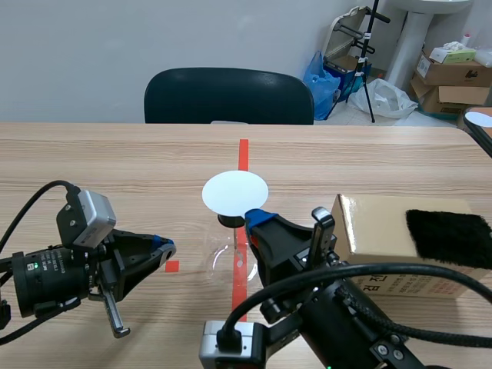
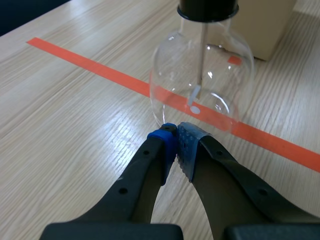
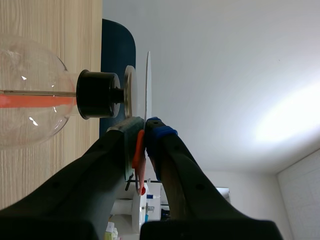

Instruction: Do the electroscope experiment

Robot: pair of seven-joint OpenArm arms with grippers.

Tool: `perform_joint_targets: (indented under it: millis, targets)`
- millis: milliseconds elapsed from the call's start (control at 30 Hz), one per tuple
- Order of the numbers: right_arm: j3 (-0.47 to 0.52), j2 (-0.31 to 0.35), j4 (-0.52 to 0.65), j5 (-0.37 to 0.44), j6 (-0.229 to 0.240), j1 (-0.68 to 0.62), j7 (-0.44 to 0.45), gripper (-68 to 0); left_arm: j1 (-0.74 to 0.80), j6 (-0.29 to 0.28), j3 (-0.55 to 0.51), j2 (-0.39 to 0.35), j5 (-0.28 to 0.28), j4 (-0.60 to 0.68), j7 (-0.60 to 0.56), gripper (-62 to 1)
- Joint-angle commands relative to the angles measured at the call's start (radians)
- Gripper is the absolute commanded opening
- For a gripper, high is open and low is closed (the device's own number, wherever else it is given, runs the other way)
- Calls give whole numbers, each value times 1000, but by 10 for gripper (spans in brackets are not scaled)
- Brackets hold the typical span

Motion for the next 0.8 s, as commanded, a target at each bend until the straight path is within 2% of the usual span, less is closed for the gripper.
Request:
perform_joint_targets:
  millis: [0,267,400,467,633,767]
  targets:
    - [4,0,13,-1,-14,17,-3,-667,8,-5,-1,19,2,29,-13,-571]
    - [4,0,13,-1,-14,17,-4,-667,8,-13,-1,31,12,29,-13,-571]
    - [4,0,13,-1,-14,17,-11,-667,8,-55,-1,29,12,29,-14,-570]
    - [4,0,13,-1,-14,17,-19,-667,8,-58,-1,29,12,29,-14,-570]
    - [4,0,13,-1,-14,17,-92,-667,8,-58,-1,29,12,29,-13,-570]
    - [4,0,13,-1,-14,17,-199,-667,8,-58,-1,29,12,29,-13,-570]
